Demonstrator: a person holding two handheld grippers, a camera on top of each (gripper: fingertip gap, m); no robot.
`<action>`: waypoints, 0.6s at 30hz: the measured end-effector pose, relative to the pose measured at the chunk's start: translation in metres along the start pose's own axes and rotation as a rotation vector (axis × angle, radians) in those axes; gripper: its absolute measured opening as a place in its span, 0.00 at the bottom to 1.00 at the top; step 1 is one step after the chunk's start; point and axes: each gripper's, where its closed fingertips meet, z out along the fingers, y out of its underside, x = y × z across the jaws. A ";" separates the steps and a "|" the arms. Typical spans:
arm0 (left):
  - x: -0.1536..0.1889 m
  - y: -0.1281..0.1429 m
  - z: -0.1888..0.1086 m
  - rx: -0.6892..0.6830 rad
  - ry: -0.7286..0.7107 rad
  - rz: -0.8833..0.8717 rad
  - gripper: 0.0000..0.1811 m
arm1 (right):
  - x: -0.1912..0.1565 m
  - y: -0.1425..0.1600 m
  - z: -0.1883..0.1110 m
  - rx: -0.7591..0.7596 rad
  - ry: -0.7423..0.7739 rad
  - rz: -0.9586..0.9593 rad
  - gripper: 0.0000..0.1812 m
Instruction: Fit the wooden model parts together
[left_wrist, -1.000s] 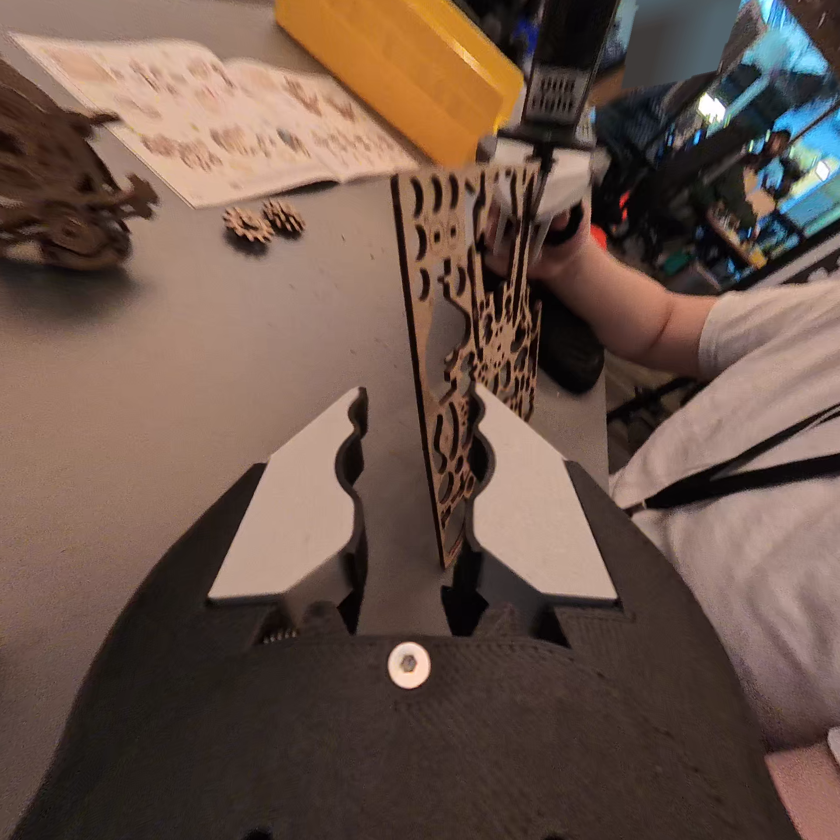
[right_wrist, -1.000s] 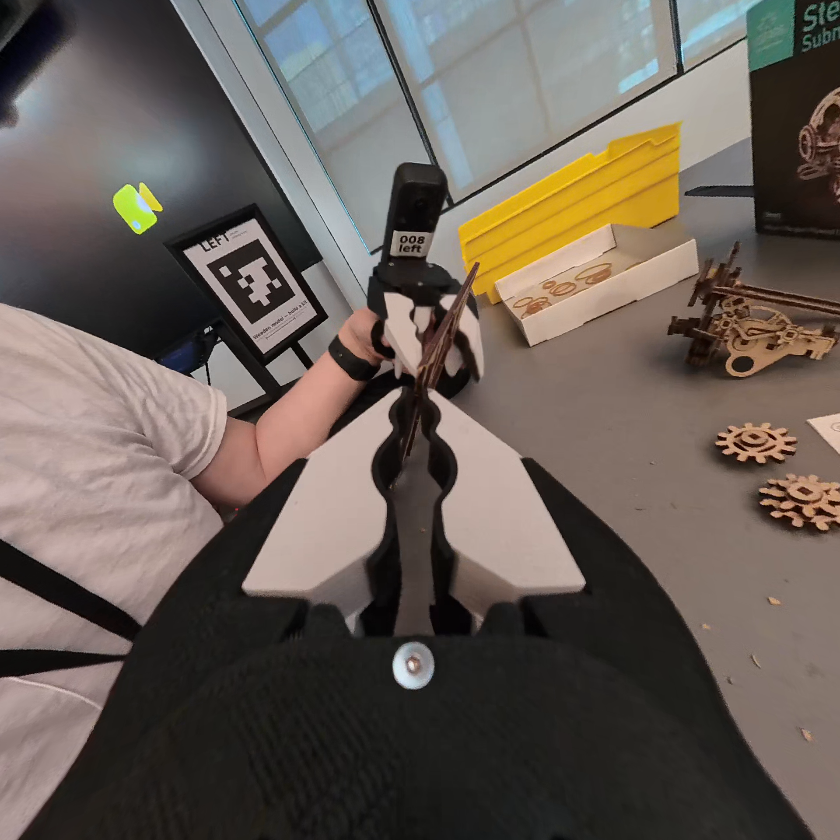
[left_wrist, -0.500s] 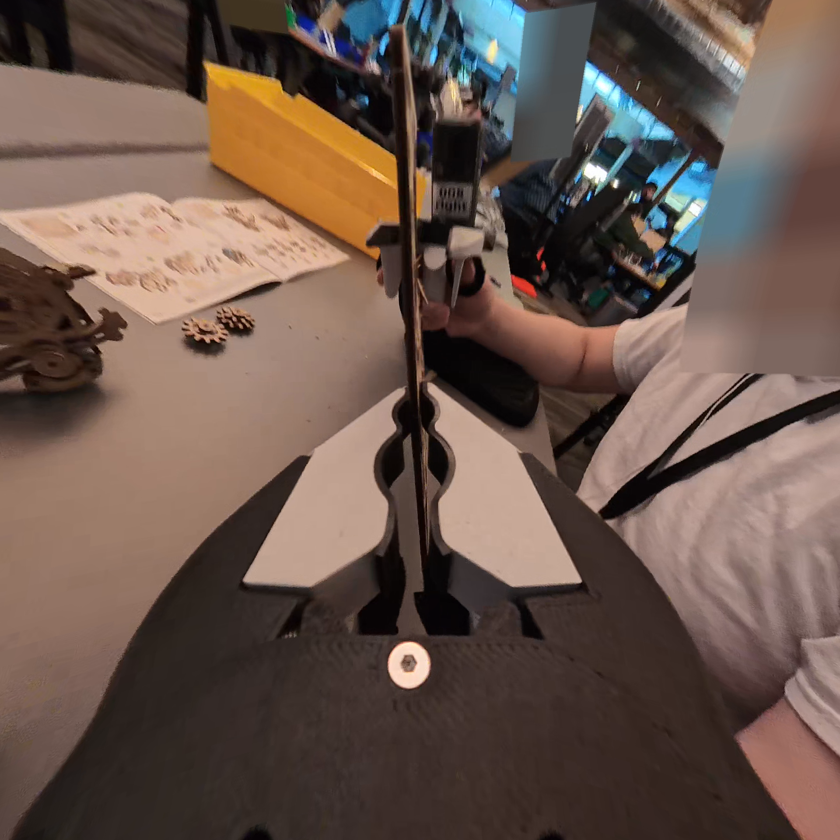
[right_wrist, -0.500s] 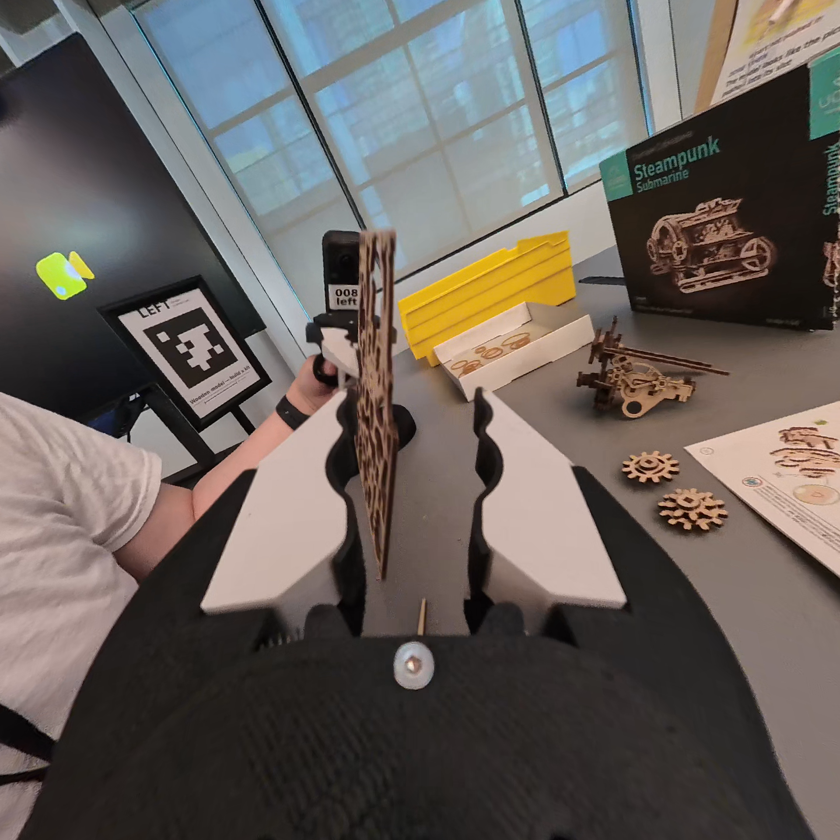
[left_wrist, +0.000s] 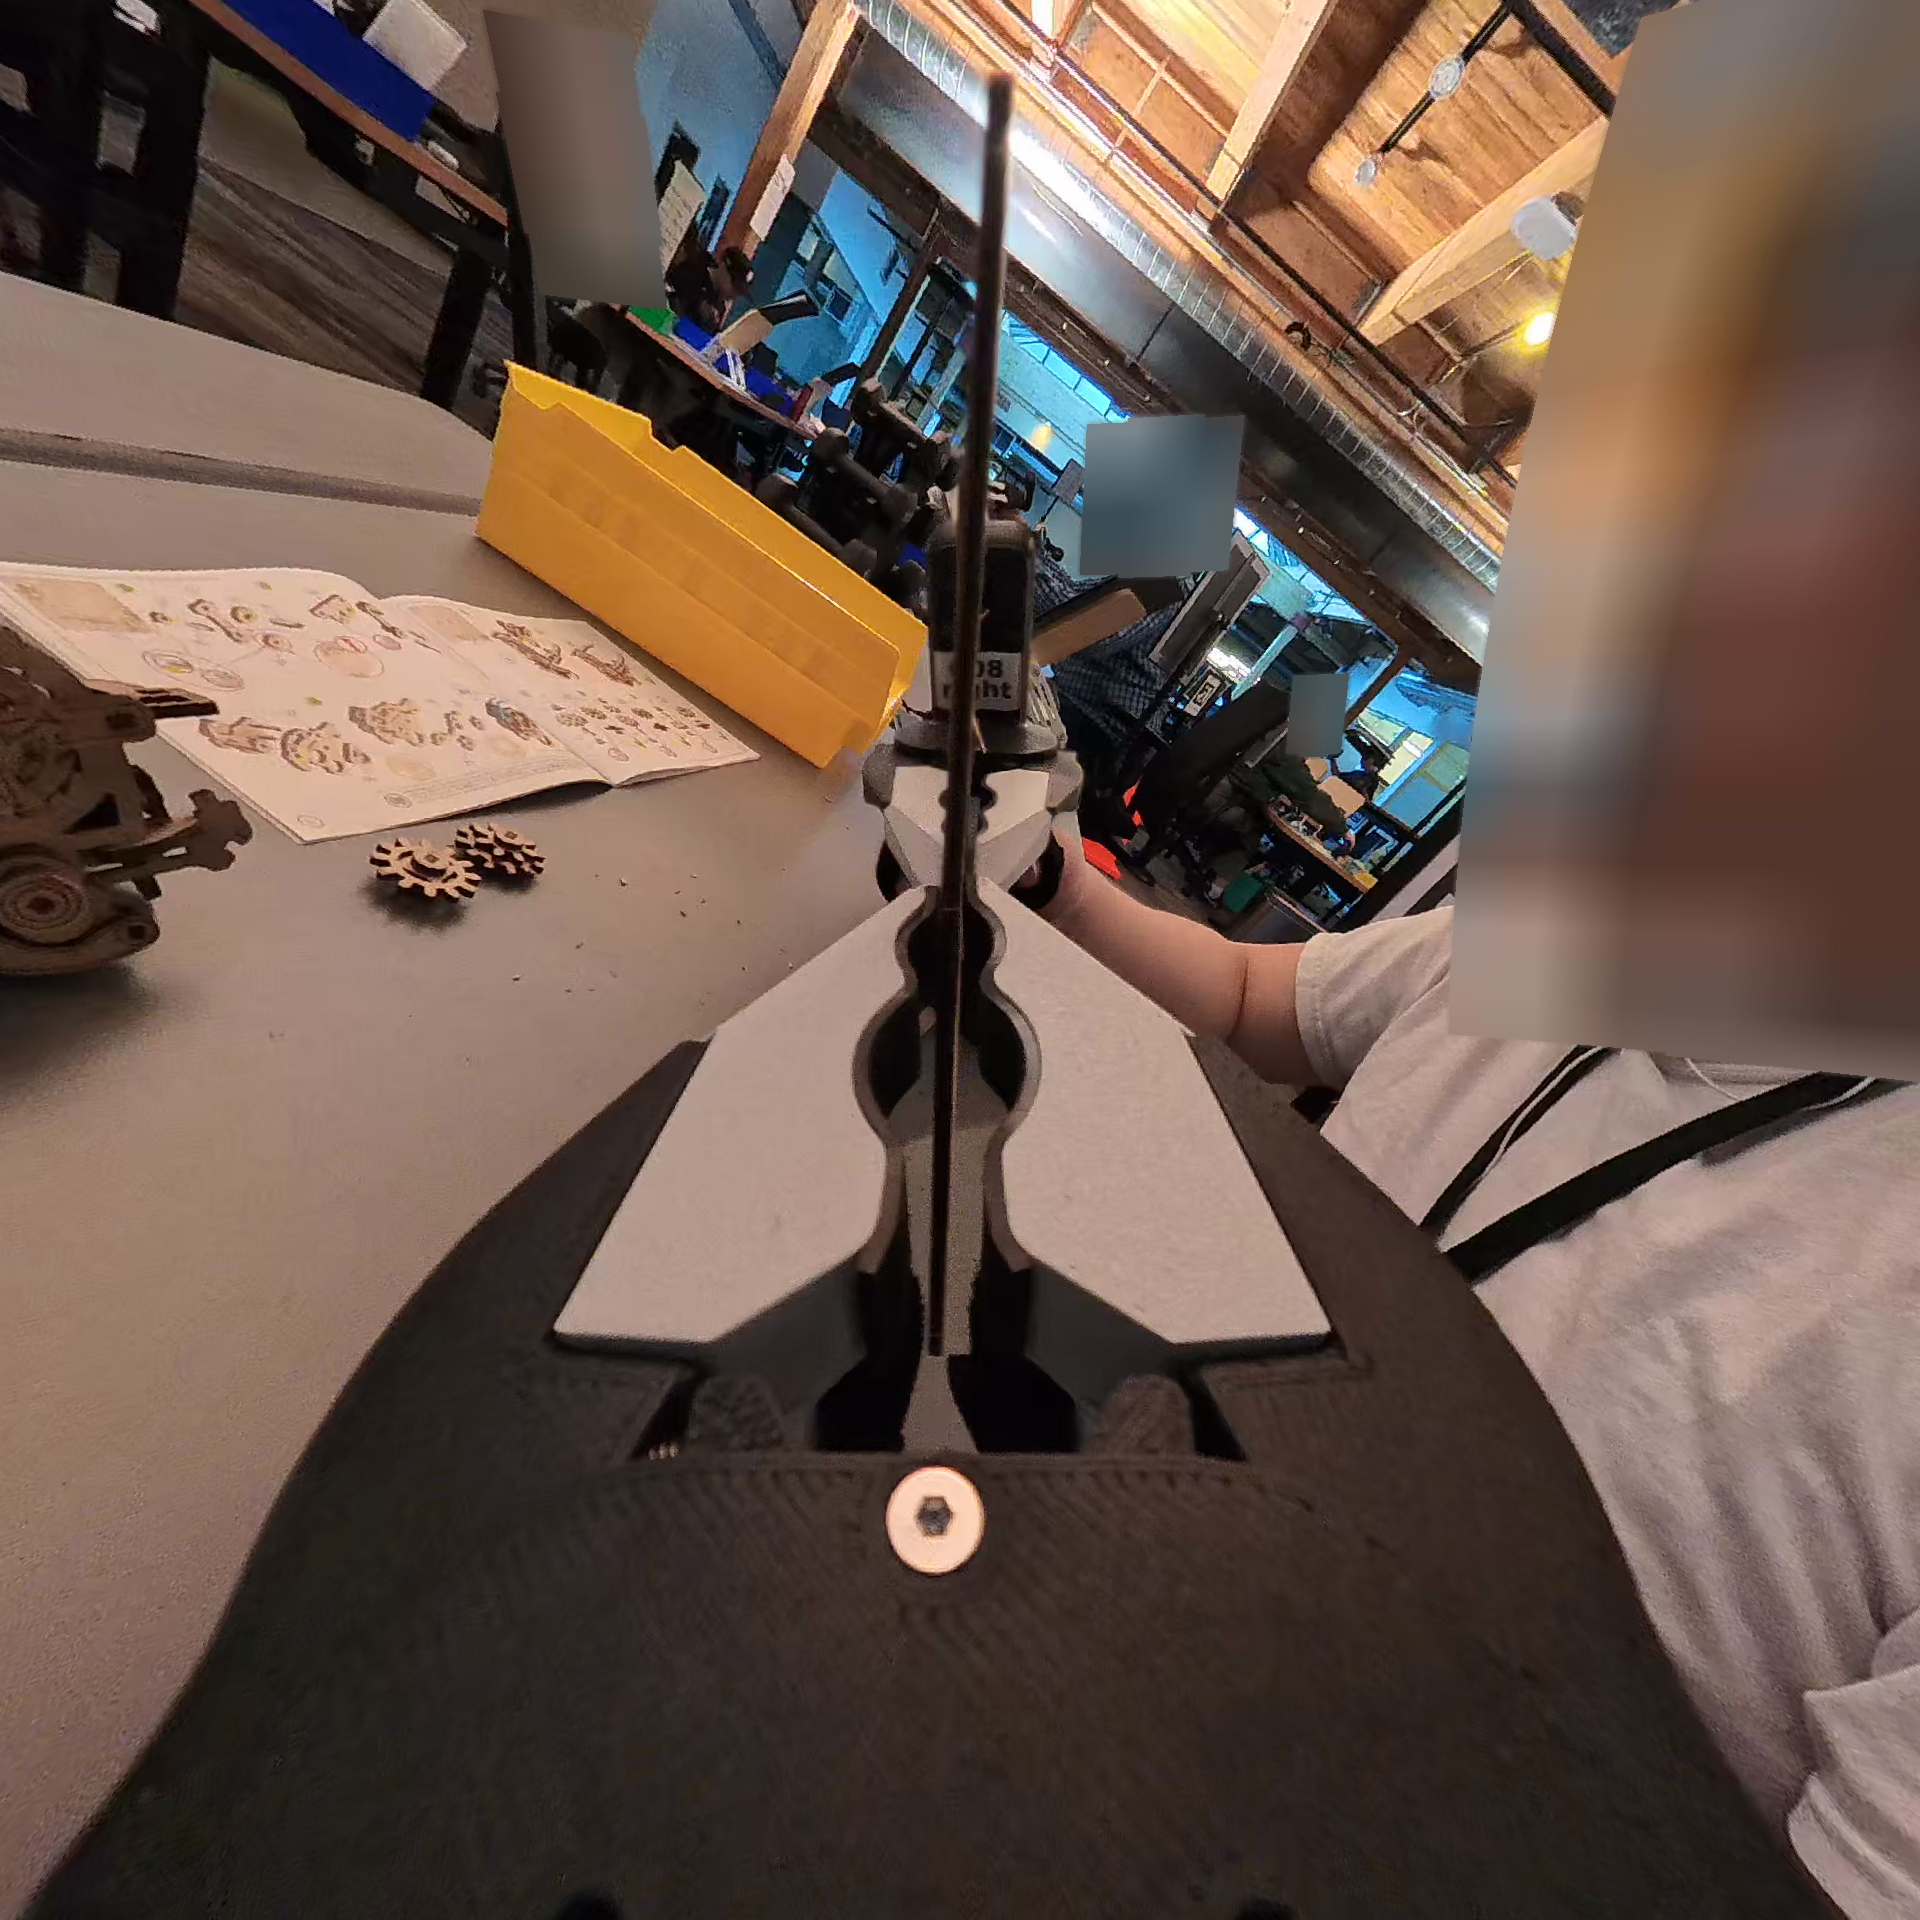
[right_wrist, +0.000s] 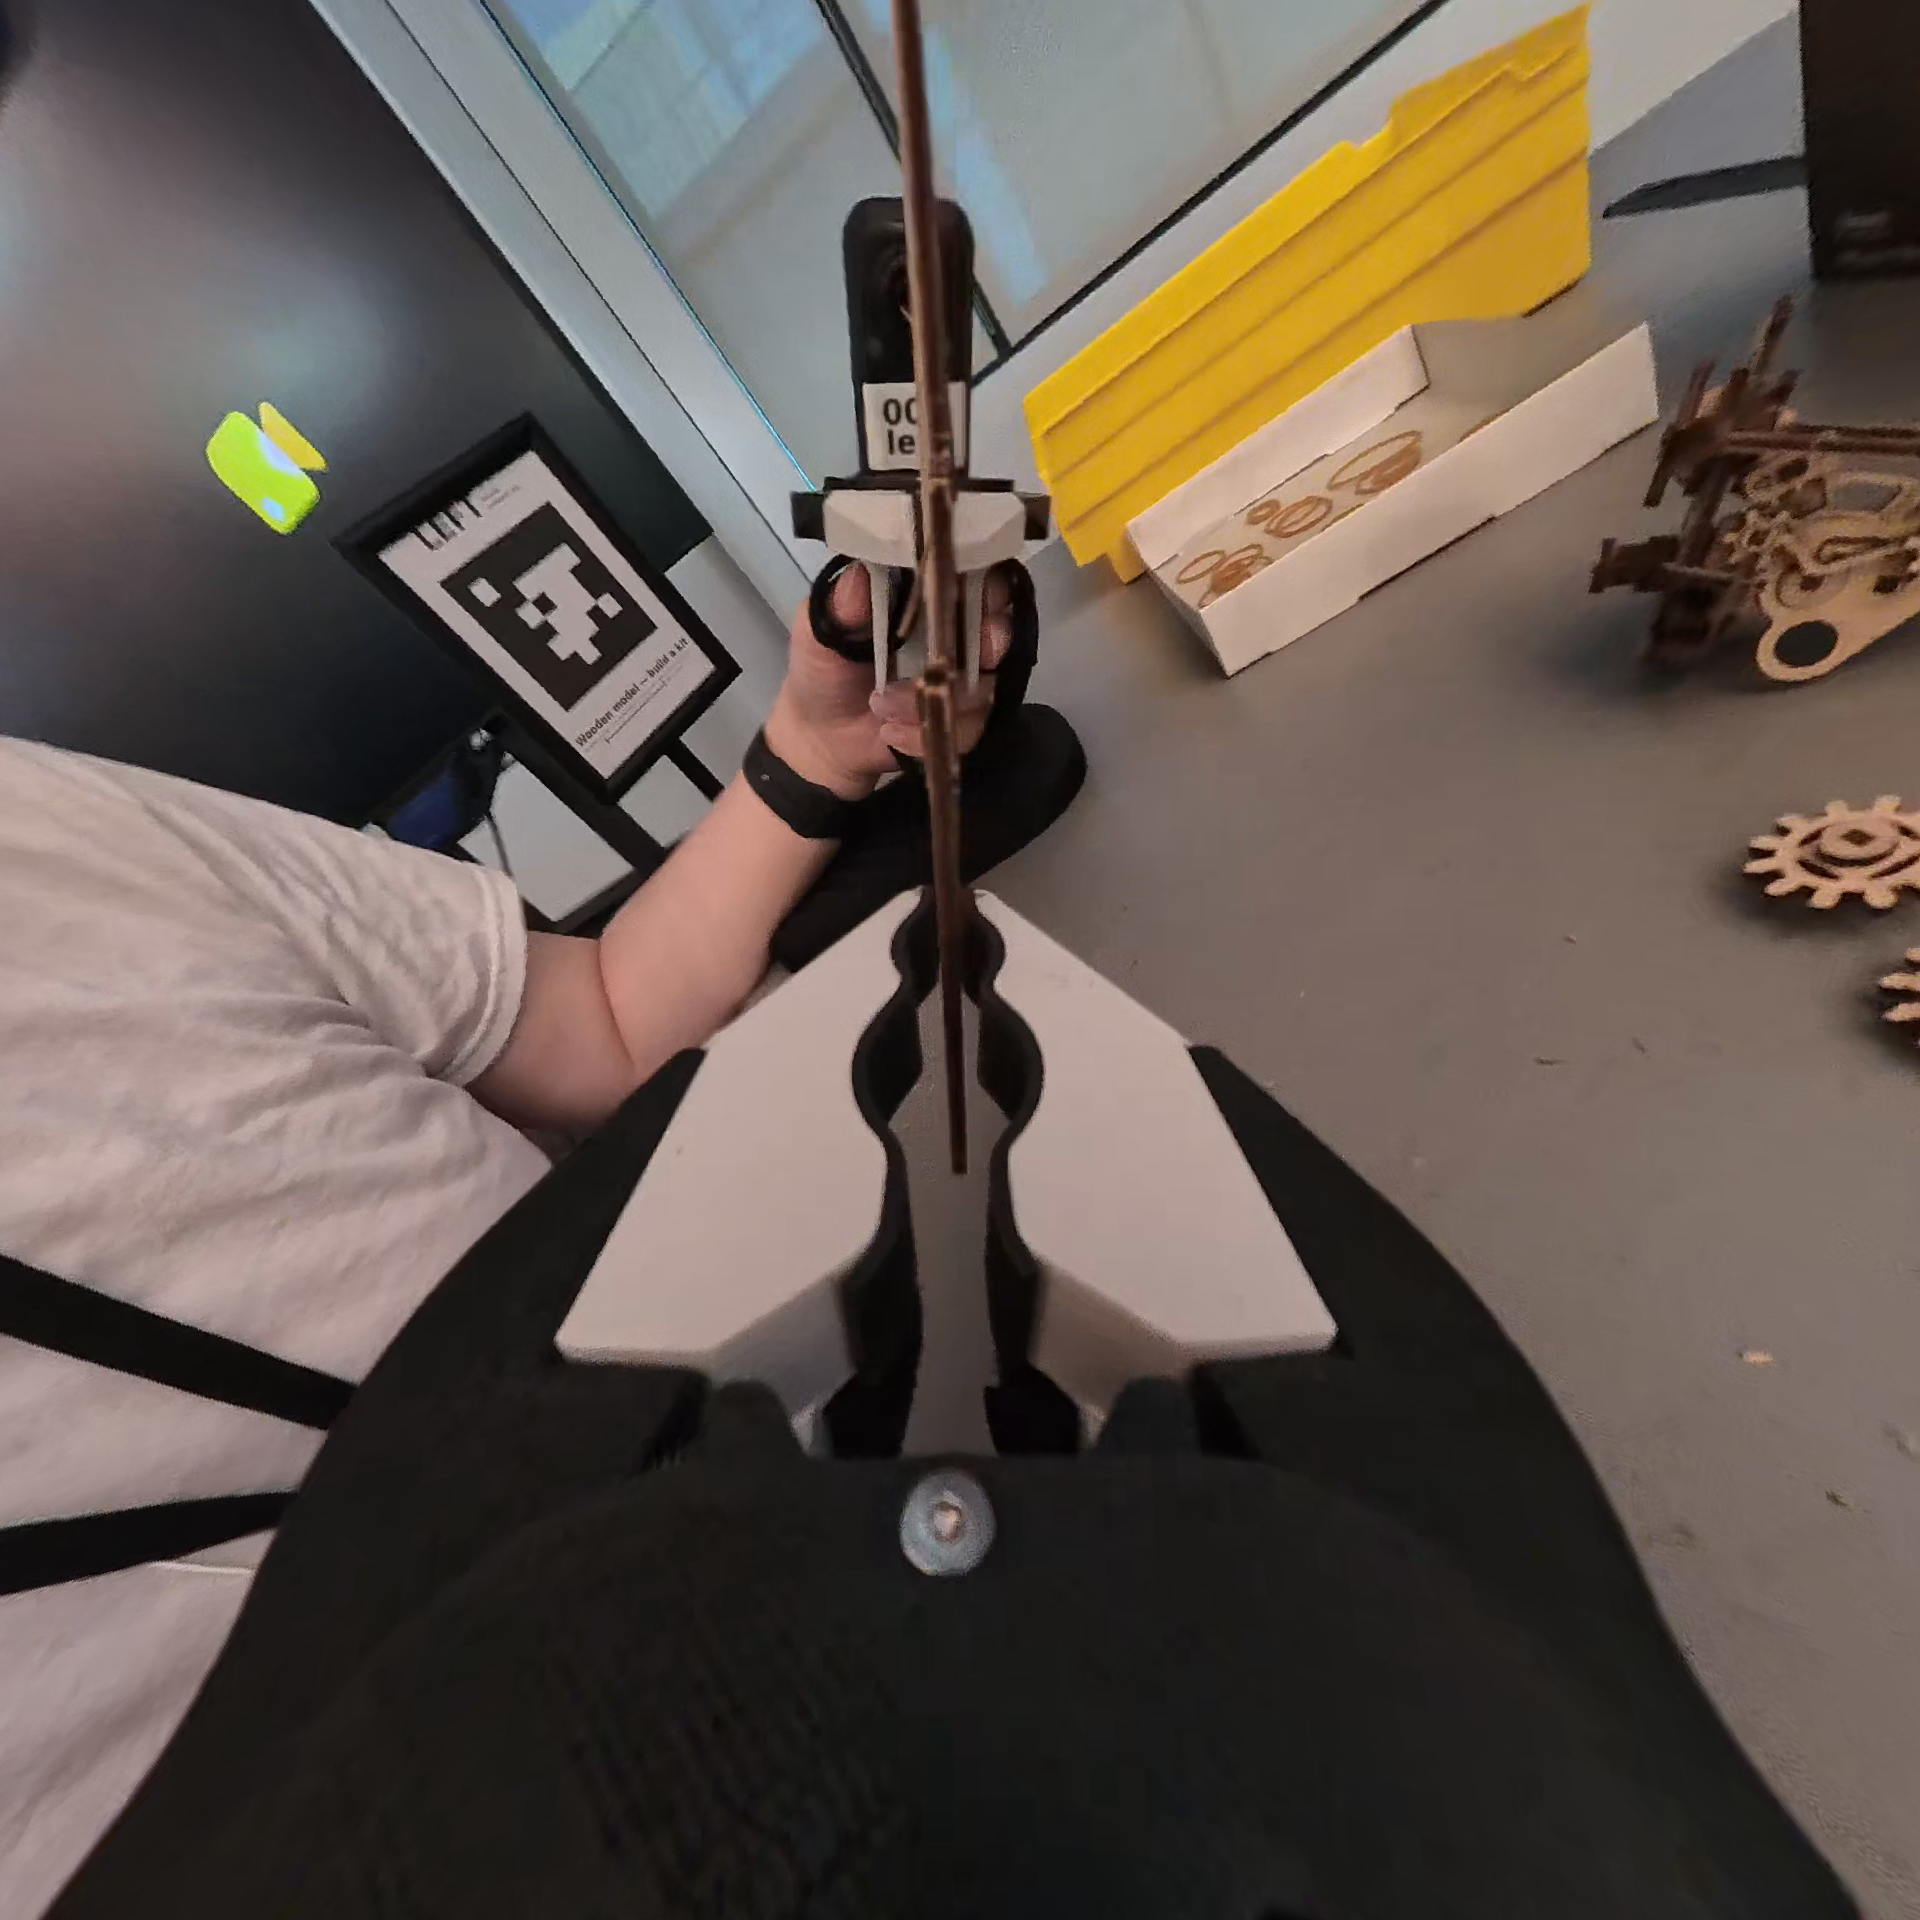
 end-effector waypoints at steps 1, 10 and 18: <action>0.000 0.000 0.000 -0.002 -0.003 0.003 0.01 | -0.001 -0.001 0.000 0.009 -0.012 0.035 0.00; -0.002 0.006 0.000 -0.036 -0.008 -0.034 0.11 | 0.000 -0.015 -0.007 0.128 -0.042 0.160 0.00; -0.003 0.034 0.016 -0.191 -0.011 -0.008 0.00 | 0.004 -0.010 -0.005 0.101 -0.015 0.095 0.01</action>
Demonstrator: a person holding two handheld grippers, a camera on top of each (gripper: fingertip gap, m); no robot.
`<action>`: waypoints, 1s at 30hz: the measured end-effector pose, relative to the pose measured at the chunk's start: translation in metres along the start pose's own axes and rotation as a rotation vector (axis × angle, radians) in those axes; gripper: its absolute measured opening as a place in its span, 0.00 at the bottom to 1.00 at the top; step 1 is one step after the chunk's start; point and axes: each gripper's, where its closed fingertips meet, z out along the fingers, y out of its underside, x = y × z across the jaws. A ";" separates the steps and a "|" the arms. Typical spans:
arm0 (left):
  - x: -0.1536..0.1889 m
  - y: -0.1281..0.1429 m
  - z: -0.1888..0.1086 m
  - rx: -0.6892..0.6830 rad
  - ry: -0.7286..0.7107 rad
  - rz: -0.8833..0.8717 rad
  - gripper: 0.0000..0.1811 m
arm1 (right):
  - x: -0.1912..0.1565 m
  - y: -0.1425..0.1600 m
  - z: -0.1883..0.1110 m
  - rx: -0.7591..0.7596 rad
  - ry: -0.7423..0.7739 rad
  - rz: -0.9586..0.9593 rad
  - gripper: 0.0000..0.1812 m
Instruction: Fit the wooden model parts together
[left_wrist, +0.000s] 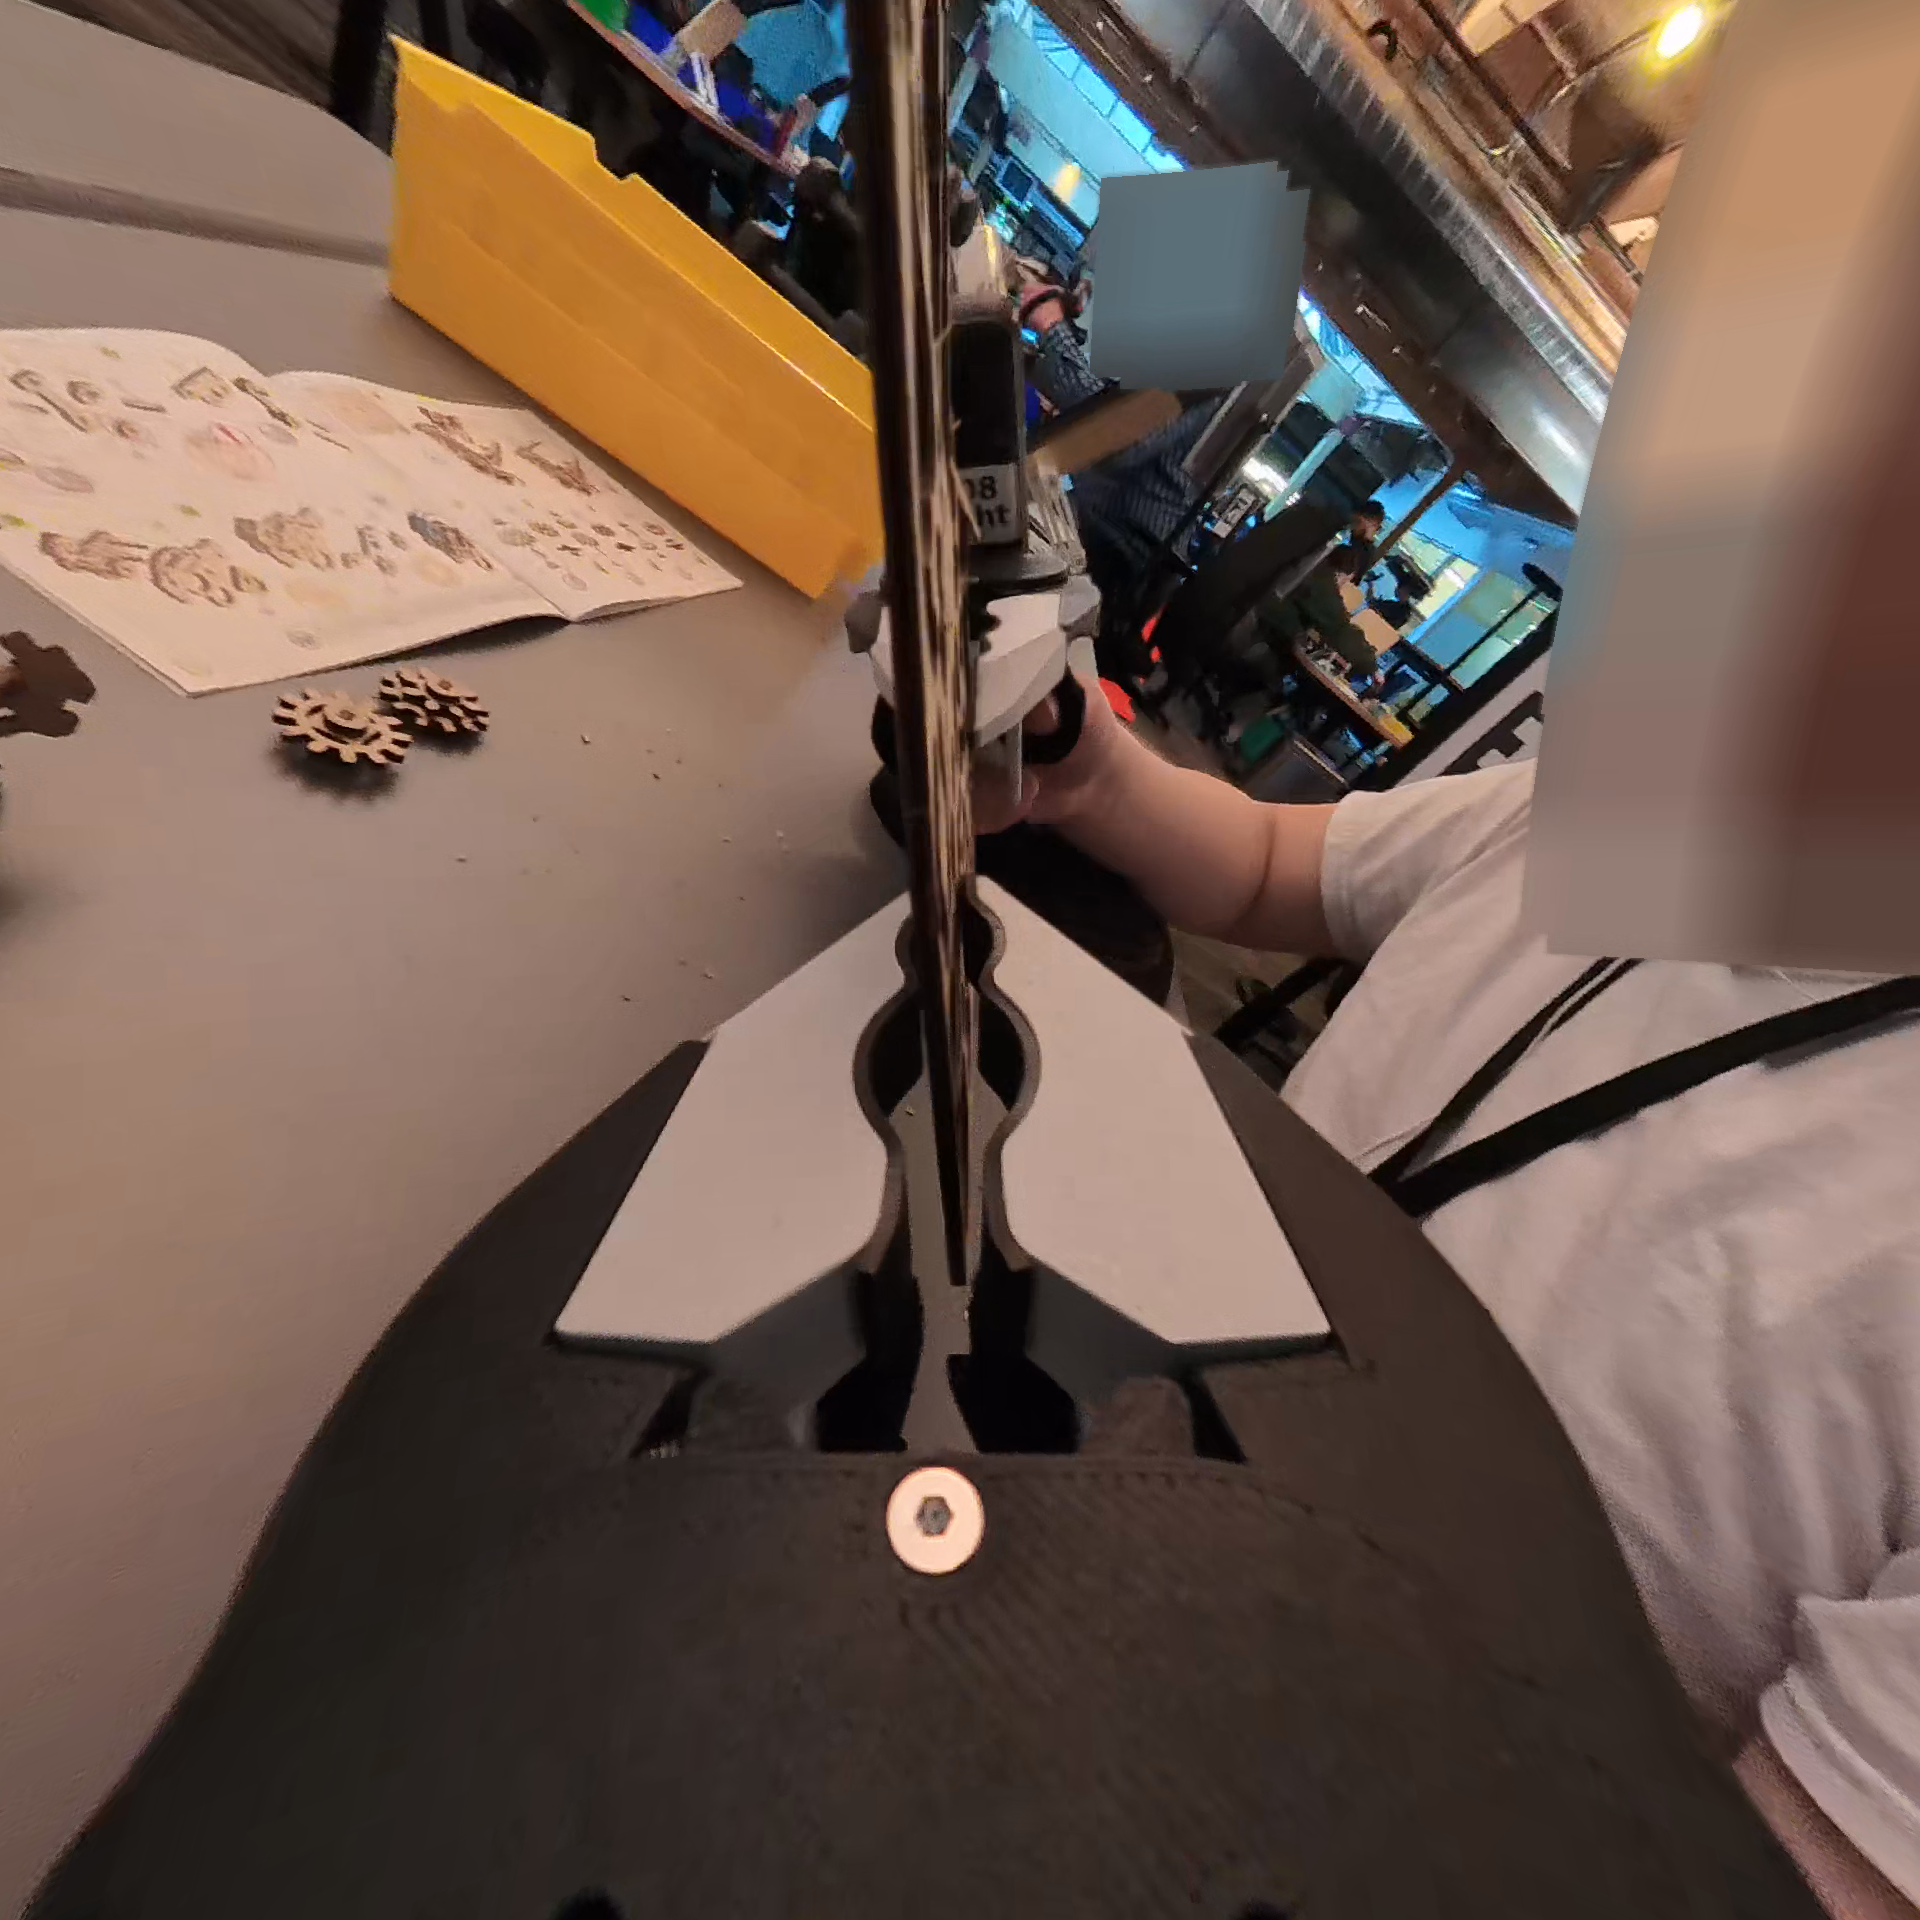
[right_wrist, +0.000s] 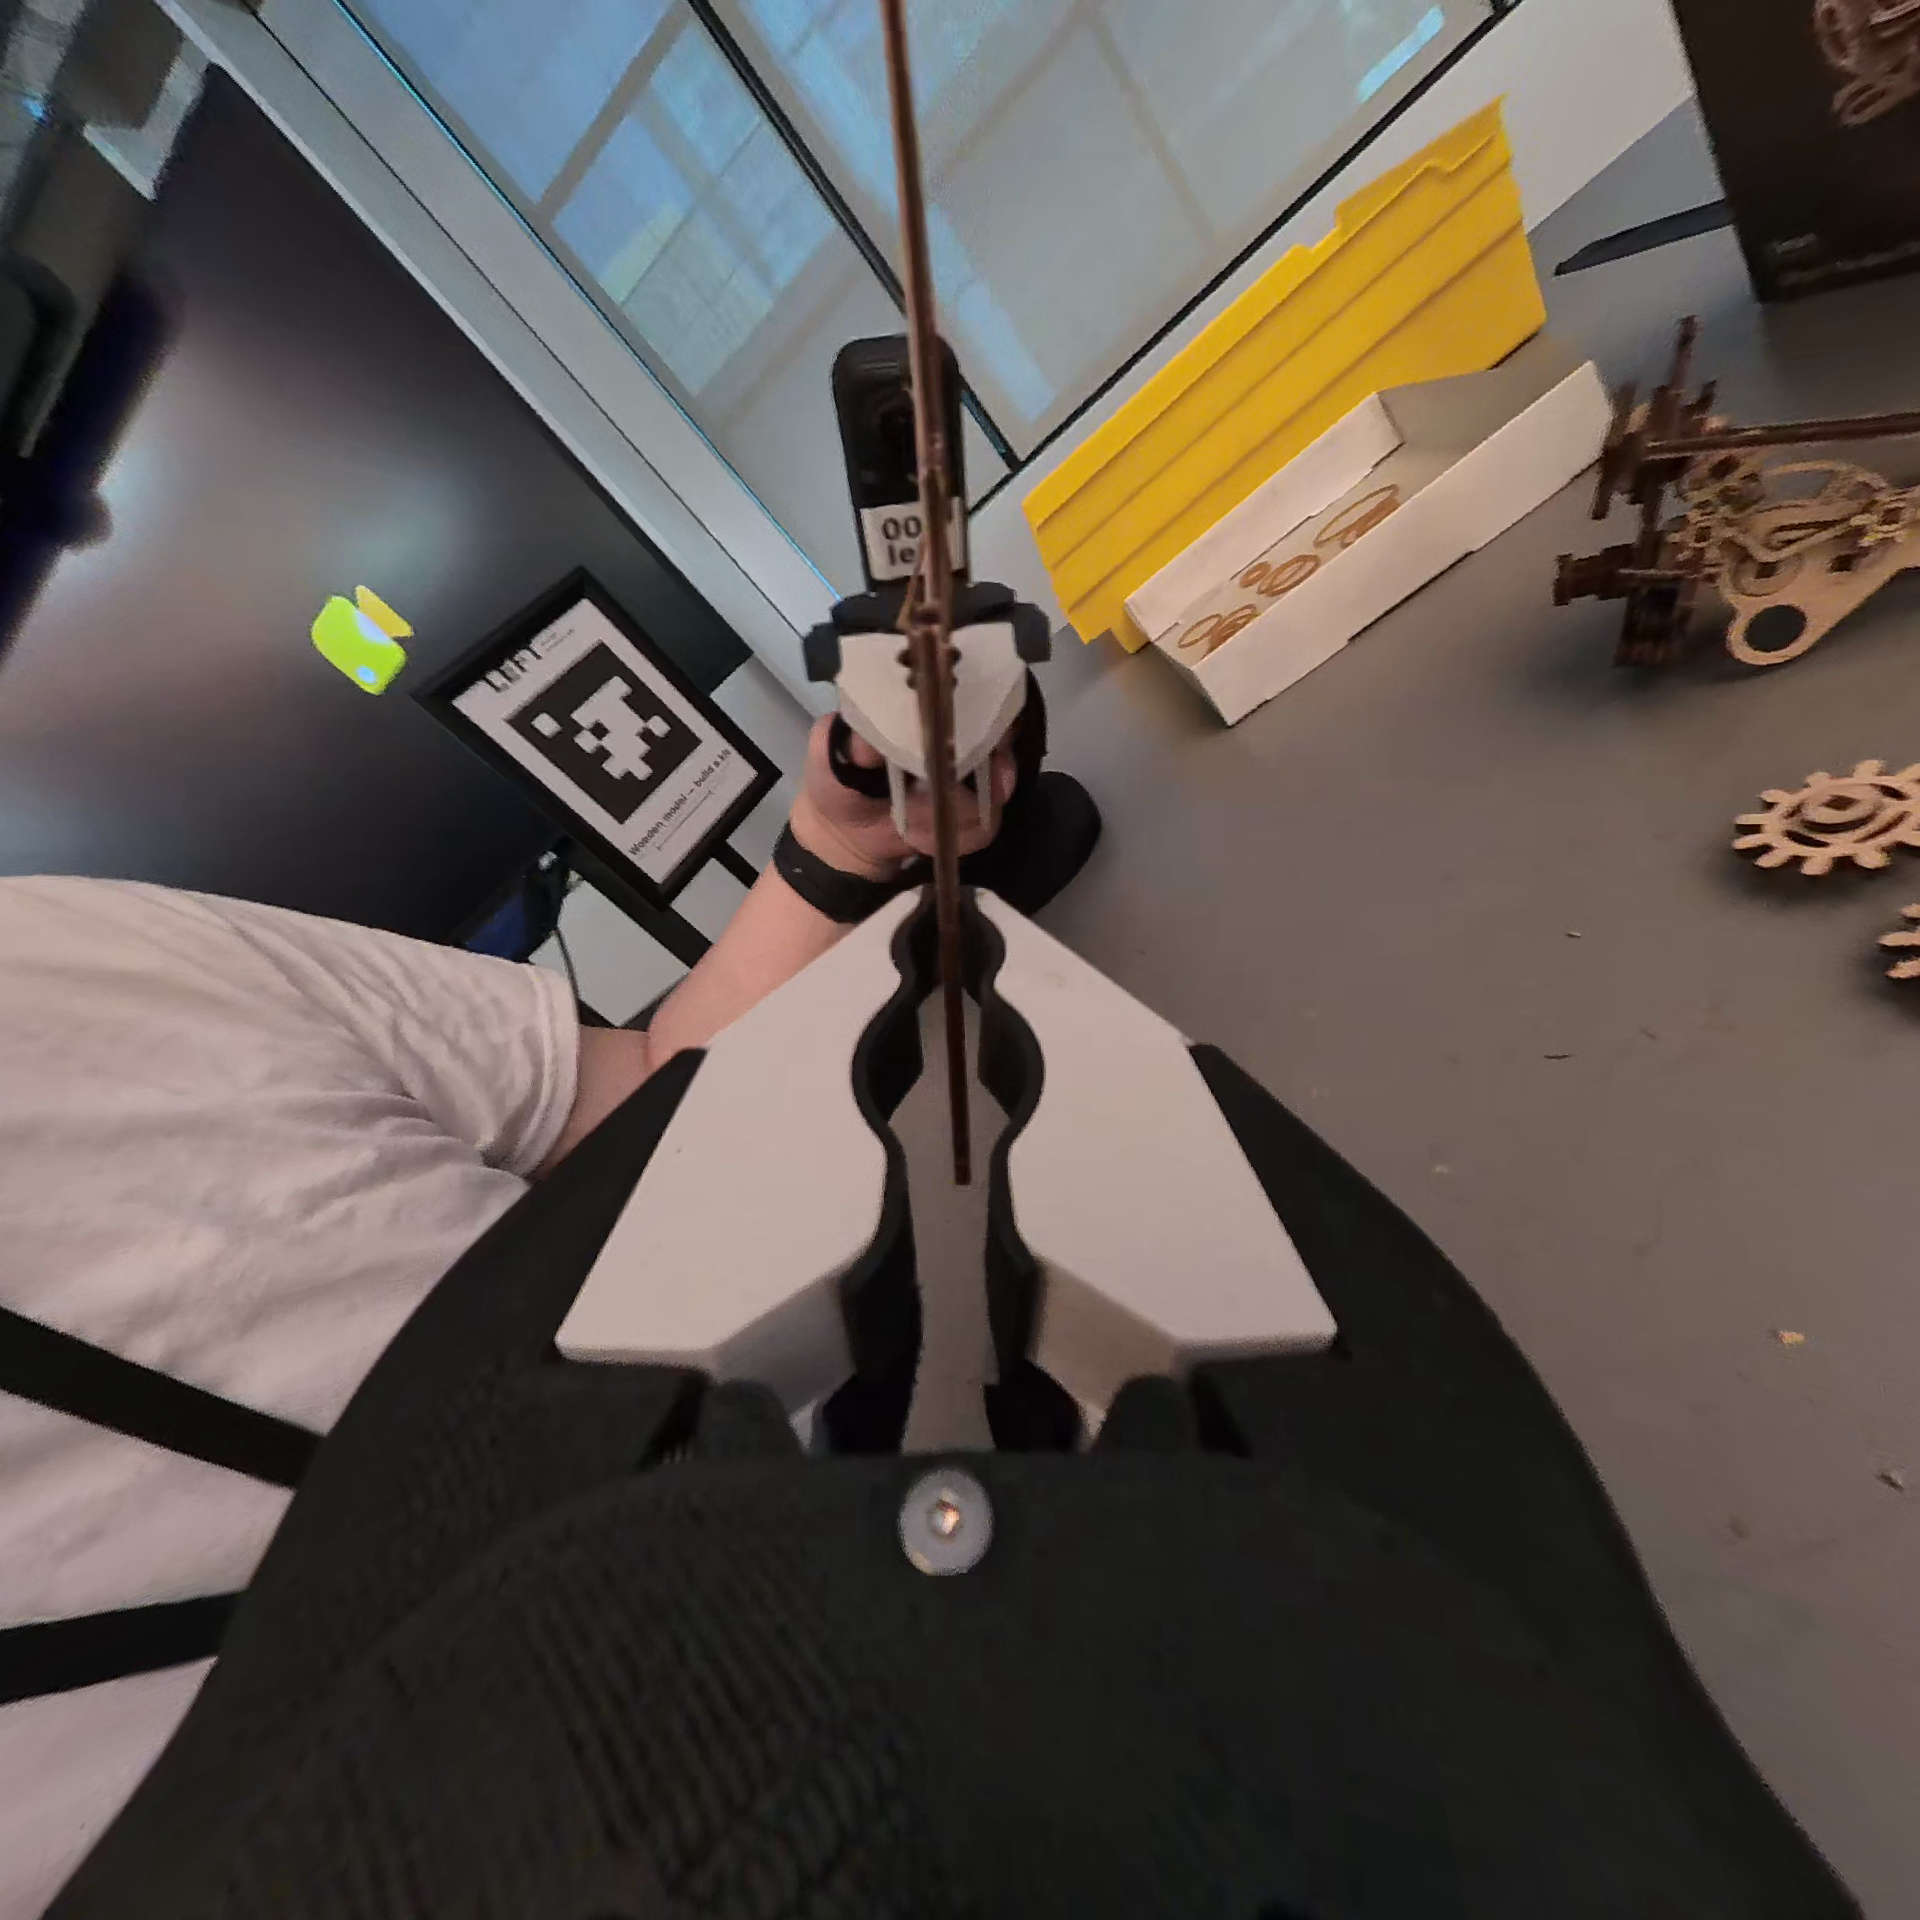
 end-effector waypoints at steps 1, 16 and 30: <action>-0.001 -0.001 0.000 0.007 -0.006 0.000 0.00 | 0.002 0.002 0.000 -0.014 0.015 -0.022 0.01; 0.004 -0.003 0.012 0.020 0.008 0.038 0.01 | -0.009 -0.159 -0.241 0.567 1.300 -1.275 0.19; 0.007 0.000 0.026 0.006 -0.023 0.106 0.01 | -0.011 -0.164 -0.297 0.616 1.499 -1.303 0.15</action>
